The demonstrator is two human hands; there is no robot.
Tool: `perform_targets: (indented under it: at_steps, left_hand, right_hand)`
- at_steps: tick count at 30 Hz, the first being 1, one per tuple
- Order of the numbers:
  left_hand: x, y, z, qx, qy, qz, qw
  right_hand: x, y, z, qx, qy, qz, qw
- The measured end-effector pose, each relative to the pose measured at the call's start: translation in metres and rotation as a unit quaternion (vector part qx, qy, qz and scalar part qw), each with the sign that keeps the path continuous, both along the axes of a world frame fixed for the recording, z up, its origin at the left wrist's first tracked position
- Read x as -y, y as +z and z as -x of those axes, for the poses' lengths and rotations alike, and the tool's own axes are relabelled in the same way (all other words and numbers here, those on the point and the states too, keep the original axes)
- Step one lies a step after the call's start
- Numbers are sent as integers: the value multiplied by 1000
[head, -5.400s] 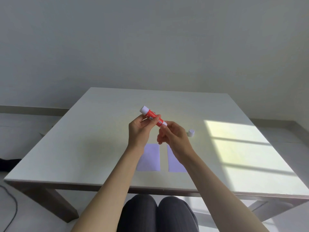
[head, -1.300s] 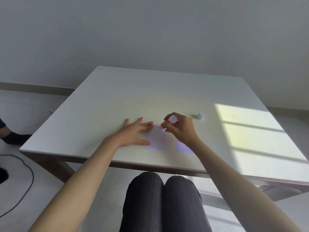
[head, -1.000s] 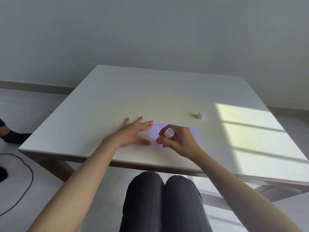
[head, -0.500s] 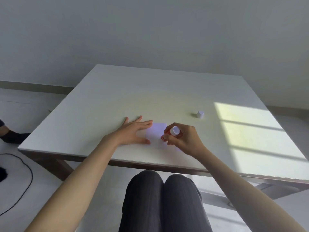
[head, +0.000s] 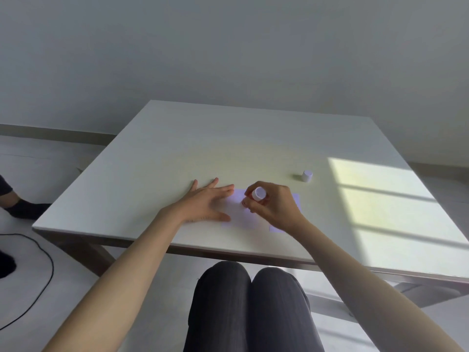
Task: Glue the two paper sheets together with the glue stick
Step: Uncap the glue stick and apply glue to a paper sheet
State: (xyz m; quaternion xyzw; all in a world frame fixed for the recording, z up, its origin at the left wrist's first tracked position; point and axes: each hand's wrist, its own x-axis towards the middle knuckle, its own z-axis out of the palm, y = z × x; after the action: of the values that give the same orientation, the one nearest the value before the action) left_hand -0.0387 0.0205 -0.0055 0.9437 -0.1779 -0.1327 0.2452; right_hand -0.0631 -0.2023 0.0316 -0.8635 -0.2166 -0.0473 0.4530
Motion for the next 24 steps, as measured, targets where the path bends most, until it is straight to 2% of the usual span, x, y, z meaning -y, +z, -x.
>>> perform_targets:
  at_steps: [4, 7, 10, 13, 16, 19, 24]
  left_hand:
    - [-1, 1, 1, 2, -1, -9, 1000]
    - [1, 1, 1, -5, 1, -9, 1000]
    - [1, -1, 1, 3, -14, -1, 1000]
    - [-1, -4, 3, 0, 1, 13, 1000]
    - [-3, -5, 4, 3, -7, 24, 1000]
    - [-4, -5, 4, 14, -15, 14, 1000]
    - [-4, -4, 5, 13, -16, 20, 1000]
  right_hand:
    - [-7, 2, -15, -10, -54, -18, 998]
    - [-17, -6, 2, 27, 0, 7, 1000]
    - [-18, -8, 13, 6, 21, -3, 1000]
    - [-9, -2, 6, -61, -58, -141, 986]
    - [6, 3, 0, -149, -140, -335, 920]
    - [16, 2, 3, -261, -142, -494, 817]
    - [13, 2, 18, -378, -166, -645, 643]
